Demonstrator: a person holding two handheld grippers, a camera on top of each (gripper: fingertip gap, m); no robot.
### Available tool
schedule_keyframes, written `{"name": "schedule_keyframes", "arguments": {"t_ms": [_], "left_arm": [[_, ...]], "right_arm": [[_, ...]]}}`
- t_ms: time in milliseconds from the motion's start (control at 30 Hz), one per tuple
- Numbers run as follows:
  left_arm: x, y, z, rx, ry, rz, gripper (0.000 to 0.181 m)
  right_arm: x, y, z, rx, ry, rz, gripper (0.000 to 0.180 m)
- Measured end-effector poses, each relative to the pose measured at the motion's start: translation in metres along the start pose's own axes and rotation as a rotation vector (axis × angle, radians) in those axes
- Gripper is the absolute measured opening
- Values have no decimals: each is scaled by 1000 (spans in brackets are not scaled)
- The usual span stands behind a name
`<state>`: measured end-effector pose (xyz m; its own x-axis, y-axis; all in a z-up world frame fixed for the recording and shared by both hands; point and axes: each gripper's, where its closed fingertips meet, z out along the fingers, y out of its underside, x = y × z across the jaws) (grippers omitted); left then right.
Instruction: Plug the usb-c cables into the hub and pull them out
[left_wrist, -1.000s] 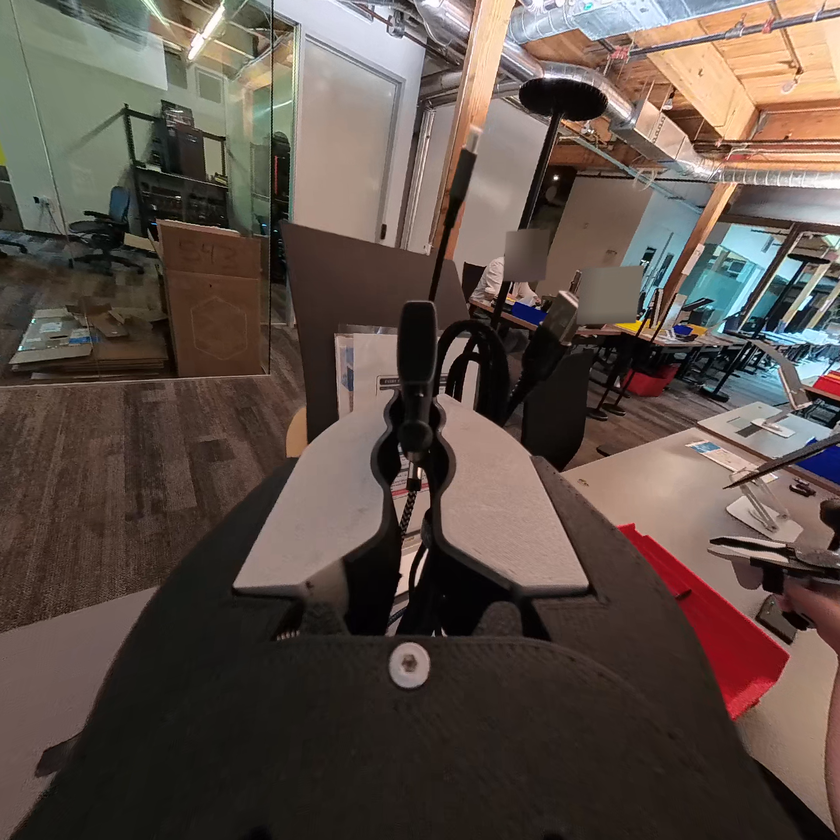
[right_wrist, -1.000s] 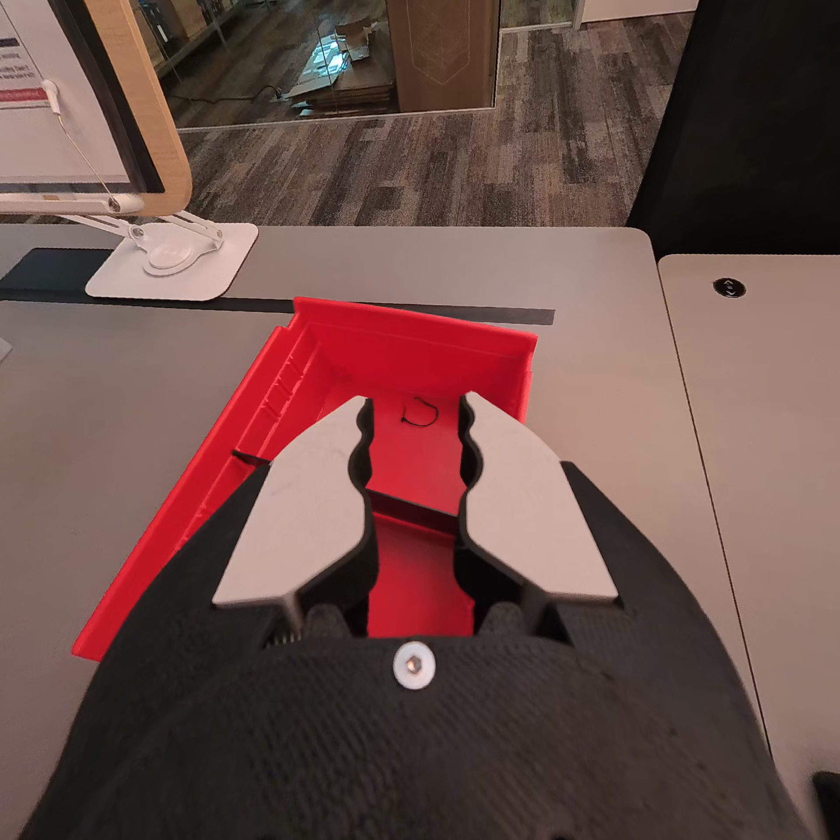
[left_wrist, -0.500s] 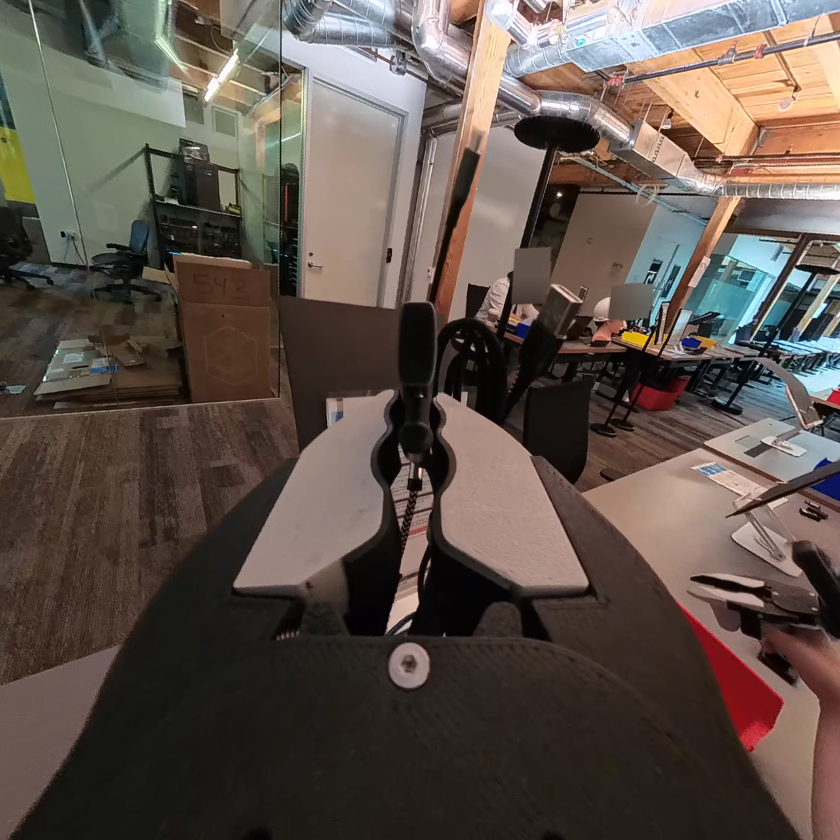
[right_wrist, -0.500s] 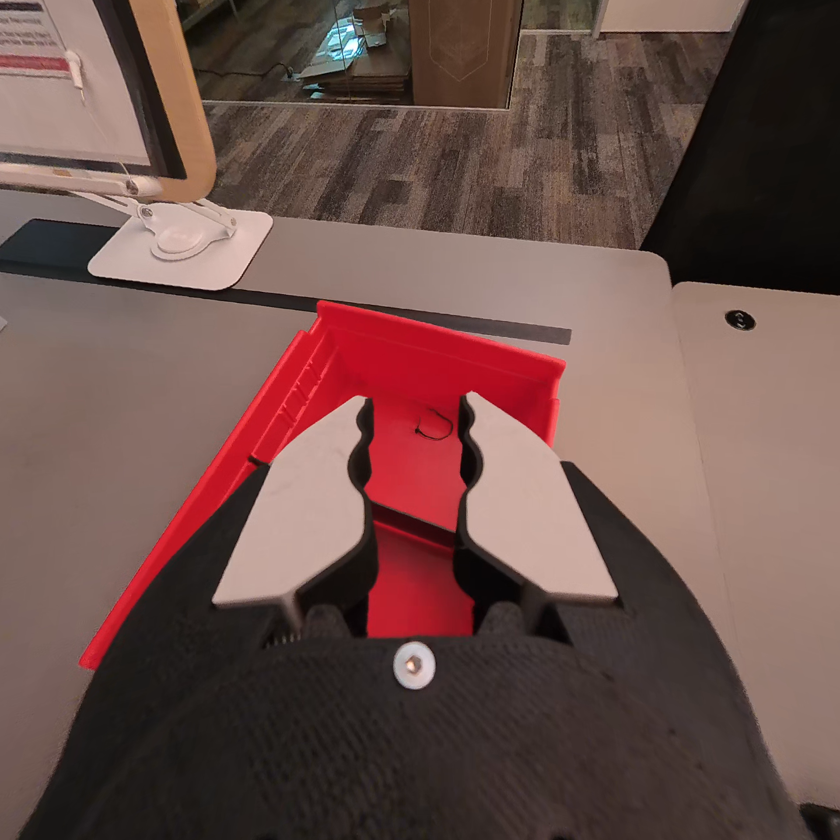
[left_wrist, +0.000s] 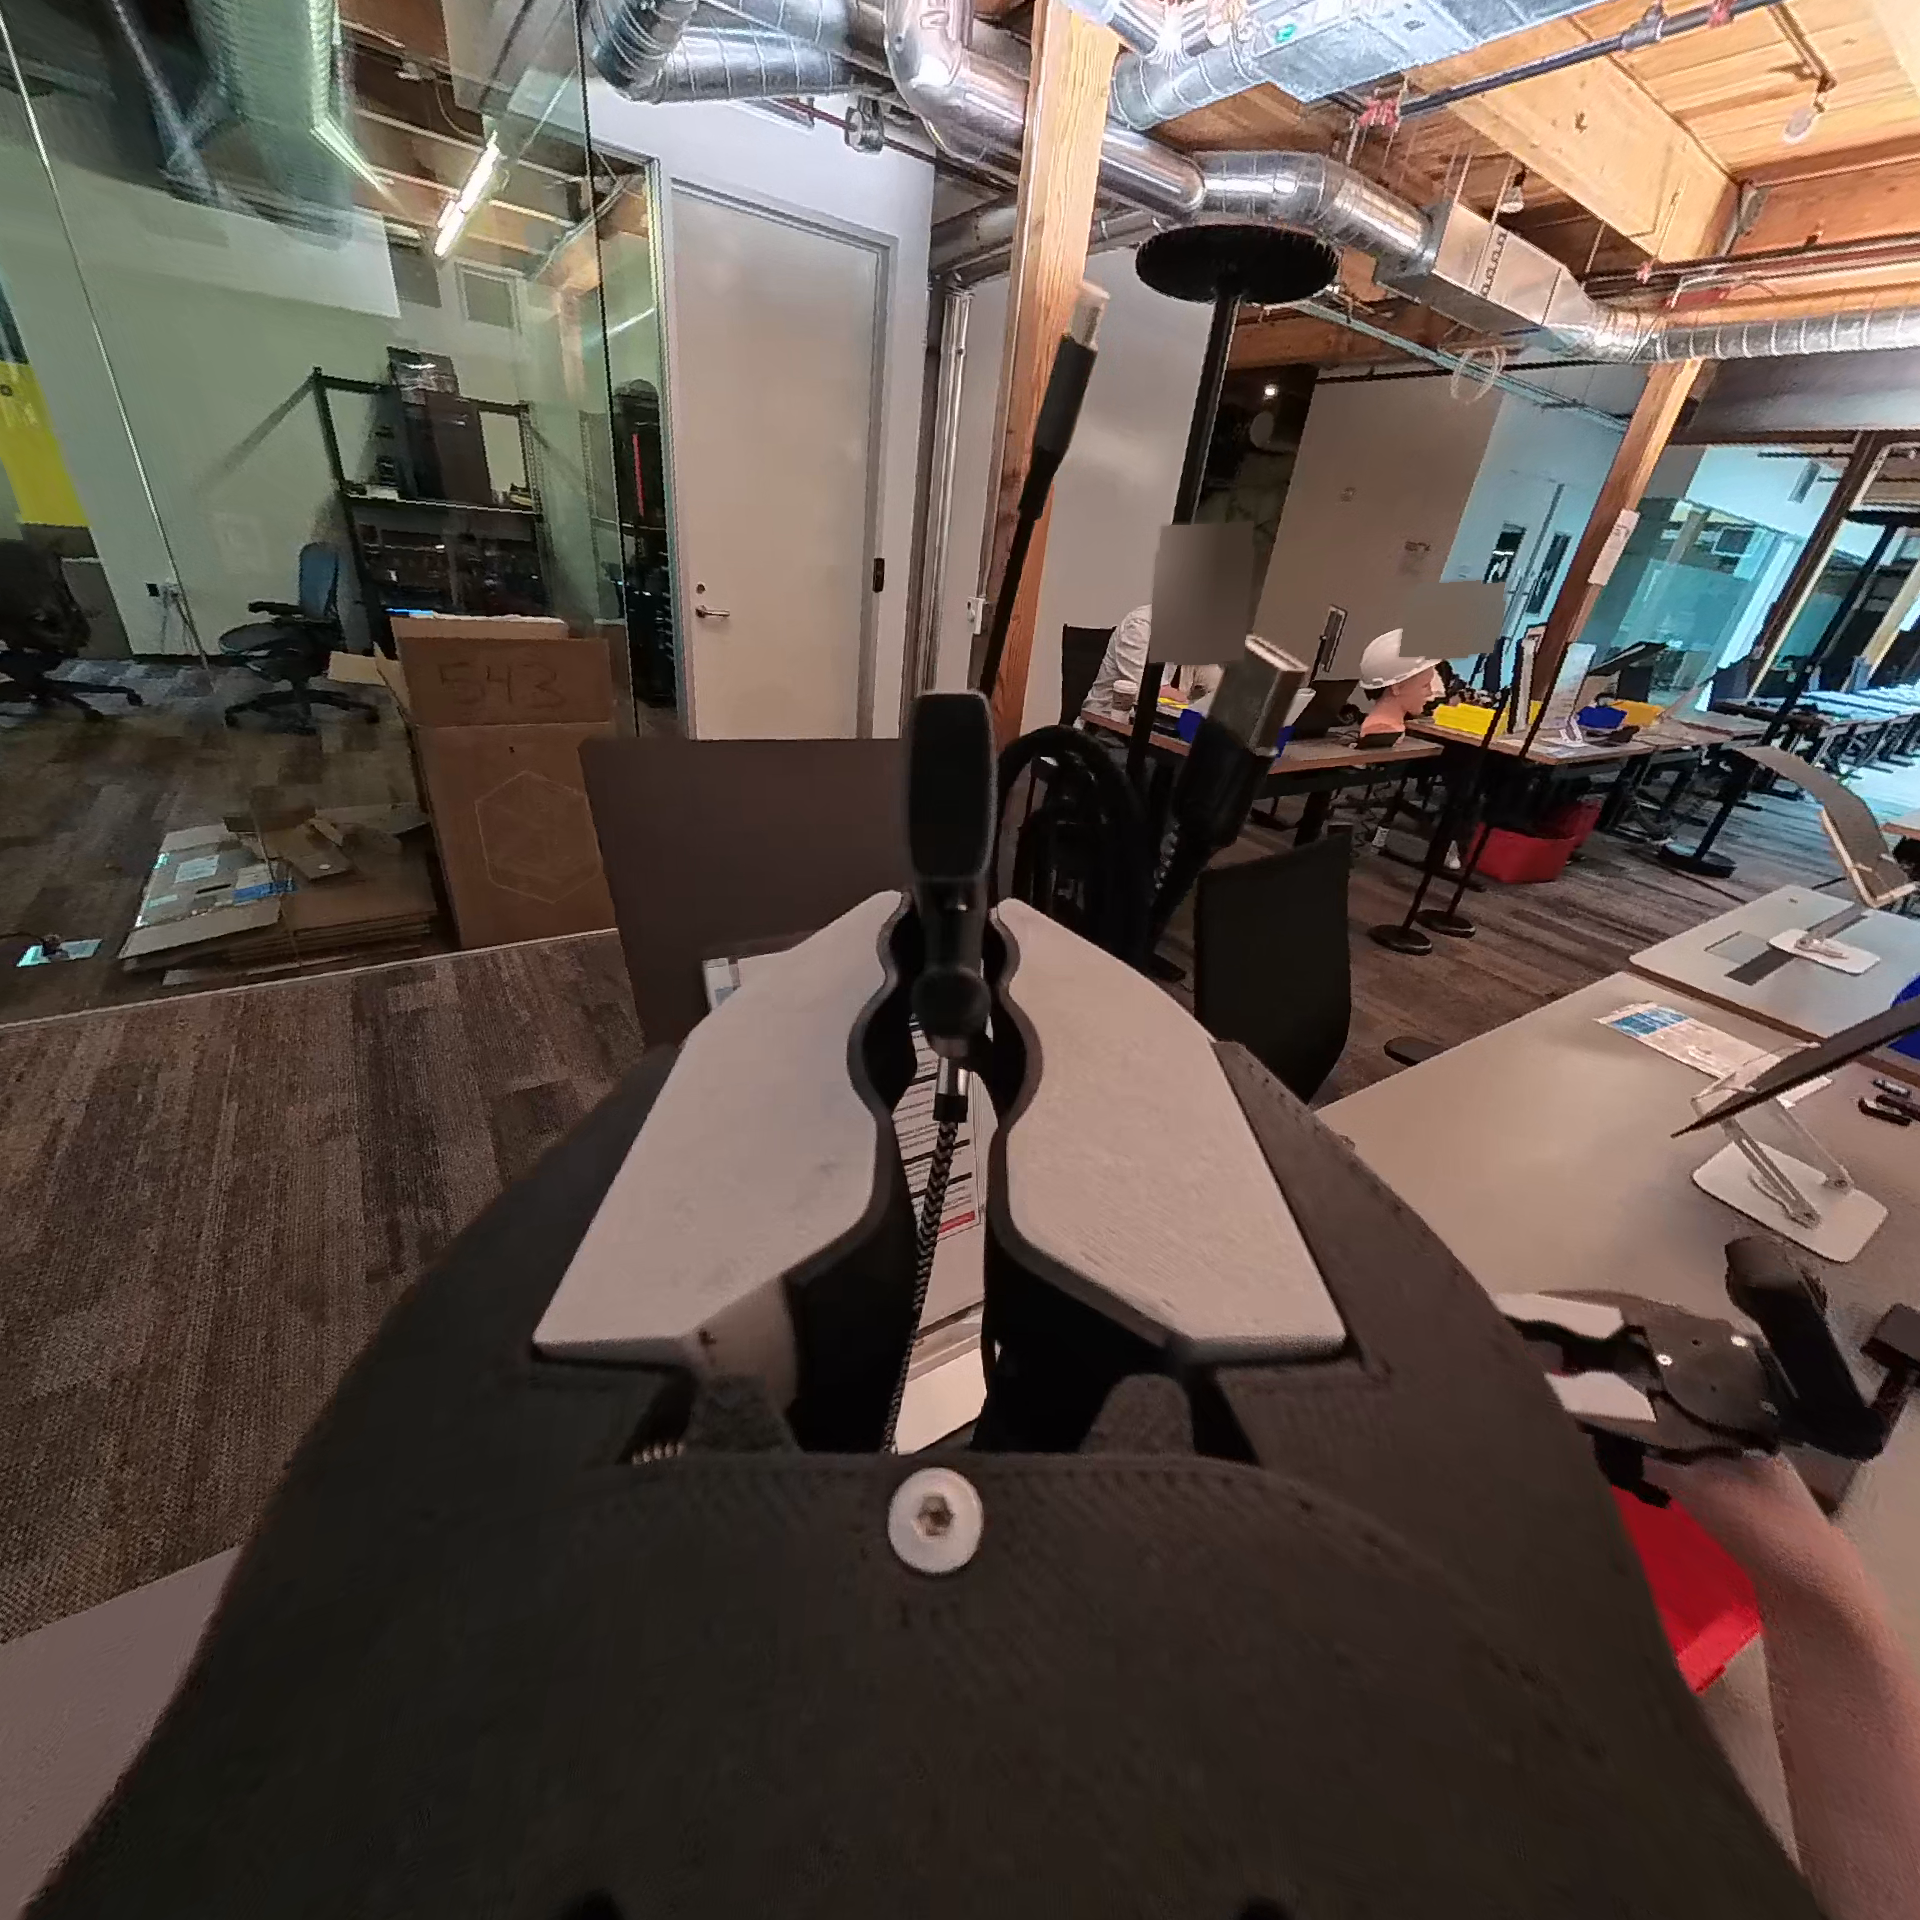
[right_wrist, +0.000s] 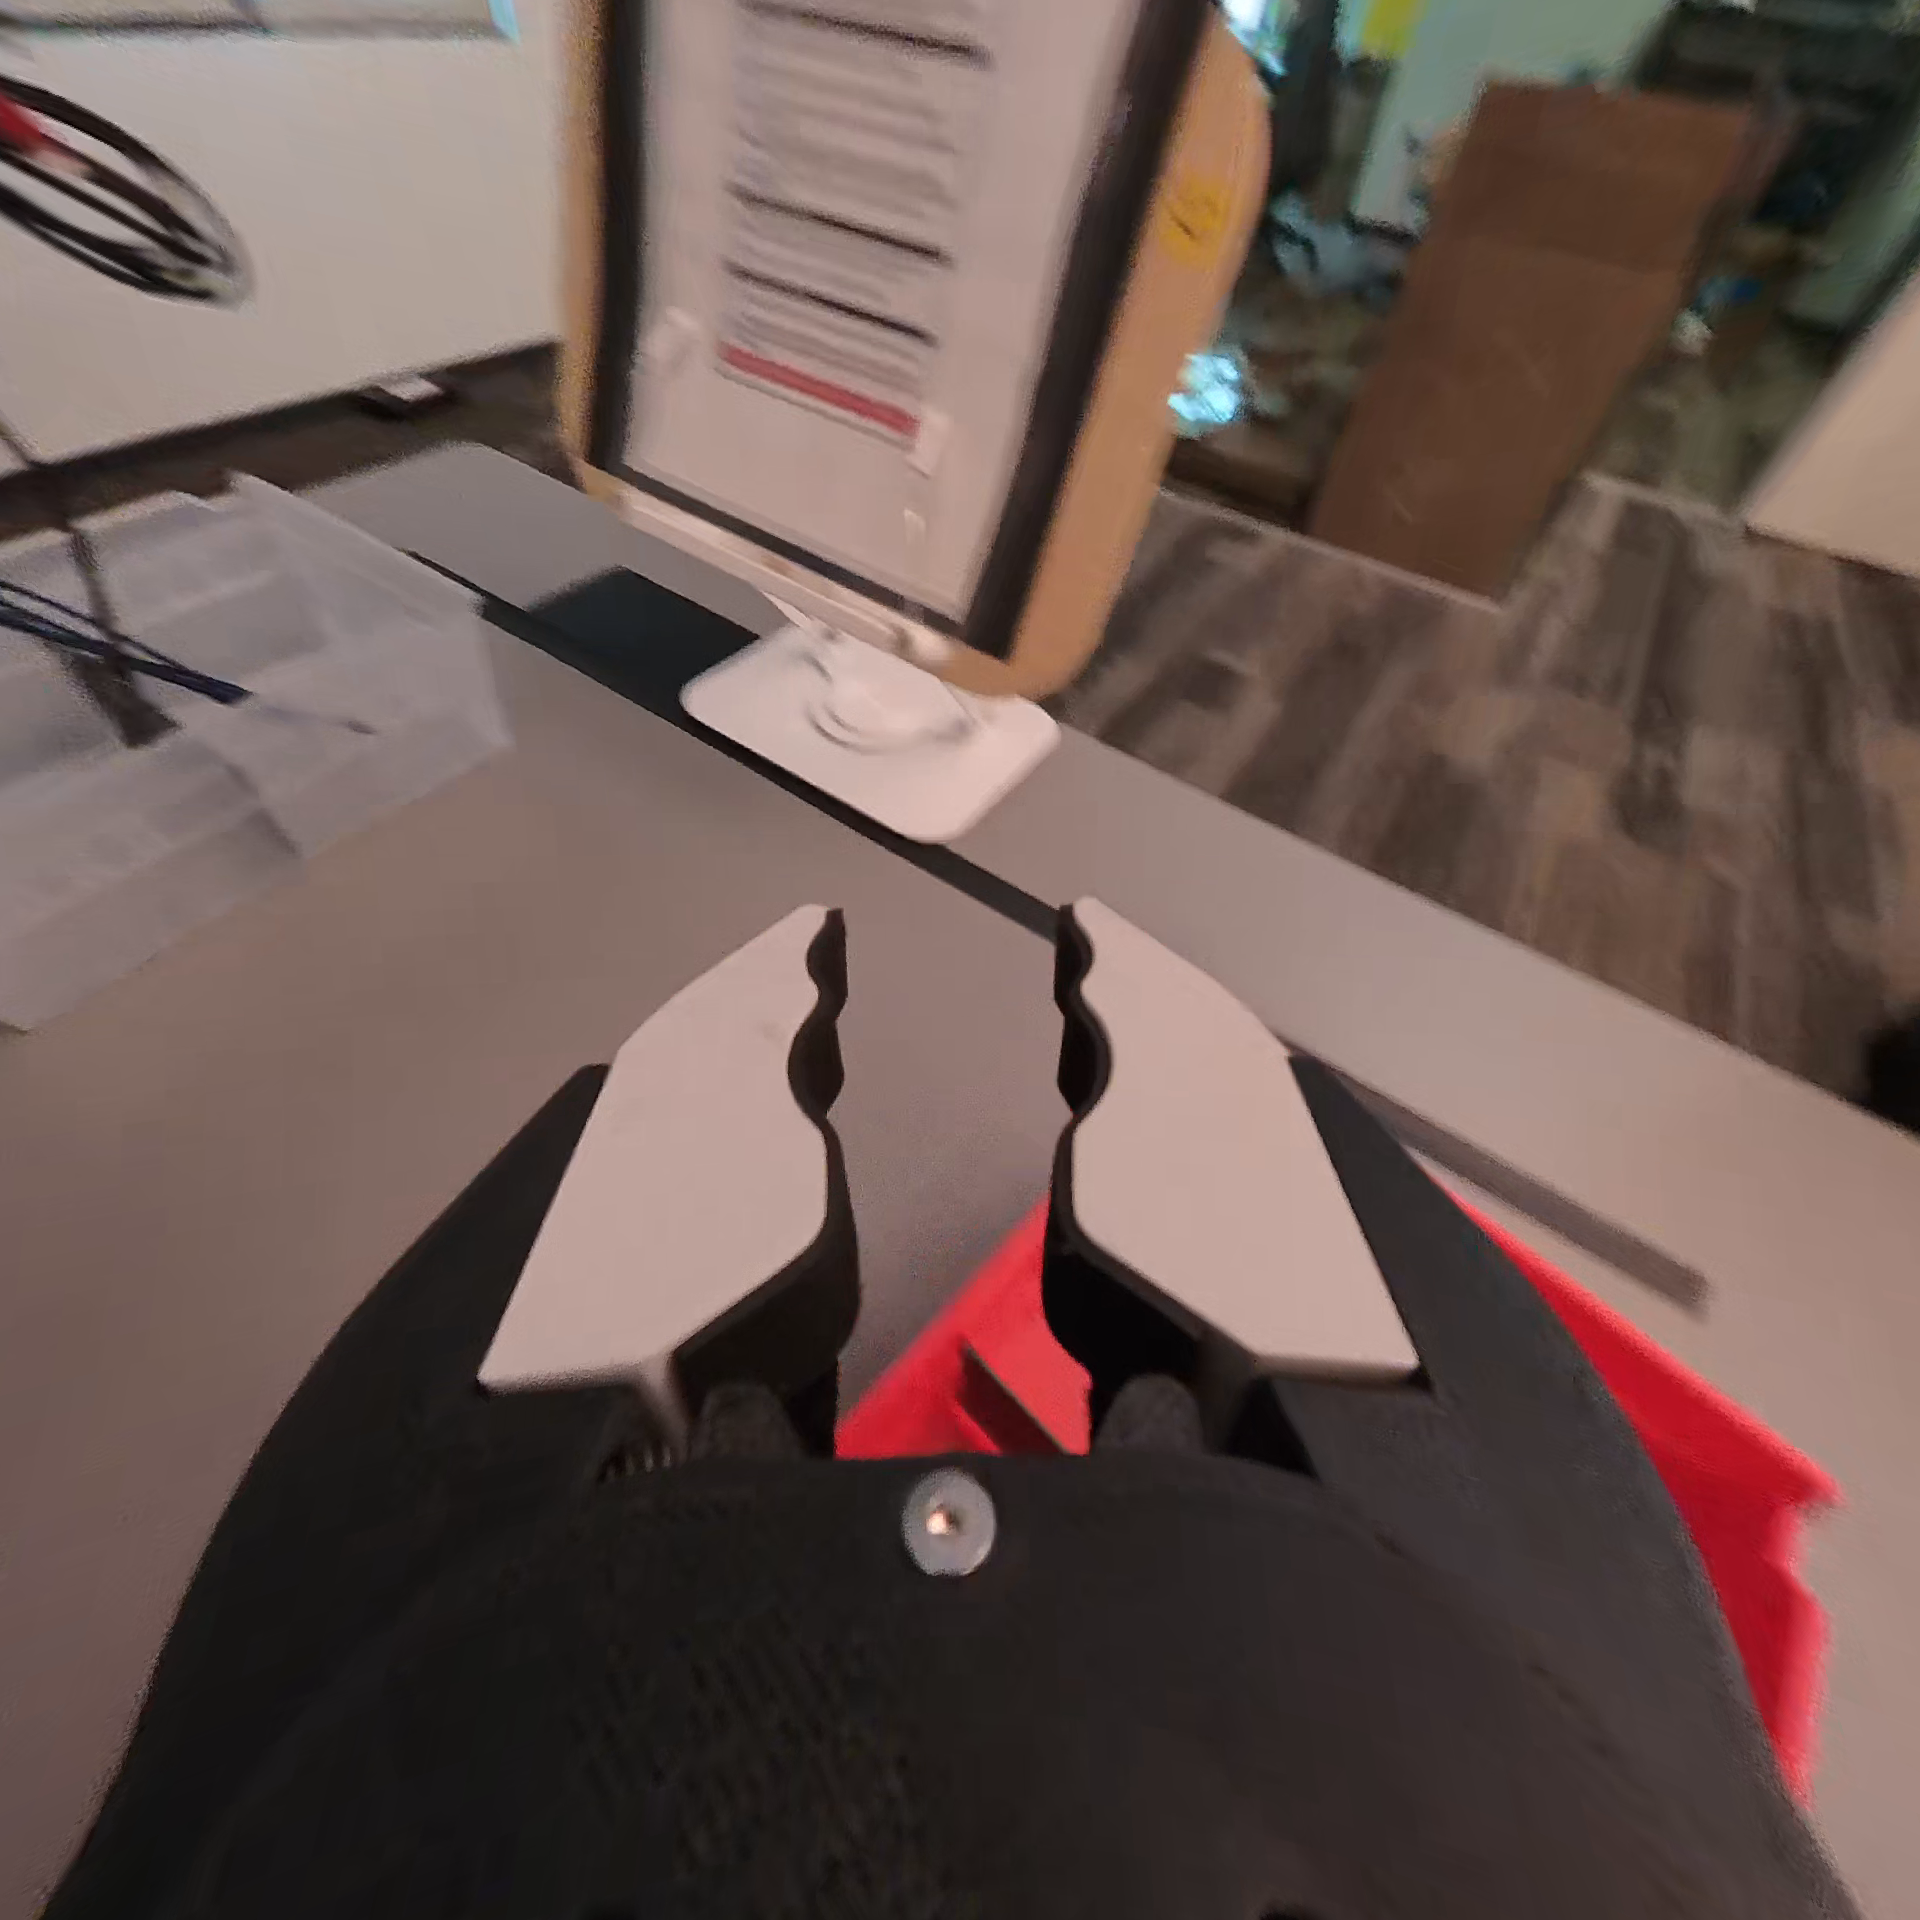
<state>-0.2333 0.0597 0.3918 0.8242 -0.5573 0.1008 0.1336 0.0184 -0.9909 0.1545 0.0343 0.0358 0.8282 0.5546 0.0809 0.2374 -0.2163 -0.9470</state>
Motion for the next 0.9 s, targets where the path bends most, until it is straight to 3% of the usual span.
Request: {"name": "schedule_keyframes", "arguments": {"t_ms": [167, 533, 733, 900], "left_arm": [[9, -1, -1, -10, 9, 16, 9], [33, 24, -4, -51, 83, 43, 9], [44, 57, -9, -96, 136, 60, 10], [71, 96, -17, -133, 247, 58, 10]], "right_arm": [[-77, -24, 27, 80, -227, -66, 39], [-203, -28, 67, 168, -581, -70, 40], [-229, -27, 71, 209, -588, -170, 41], [-232, -49, 50, 299, -636, -111, 43]]}}
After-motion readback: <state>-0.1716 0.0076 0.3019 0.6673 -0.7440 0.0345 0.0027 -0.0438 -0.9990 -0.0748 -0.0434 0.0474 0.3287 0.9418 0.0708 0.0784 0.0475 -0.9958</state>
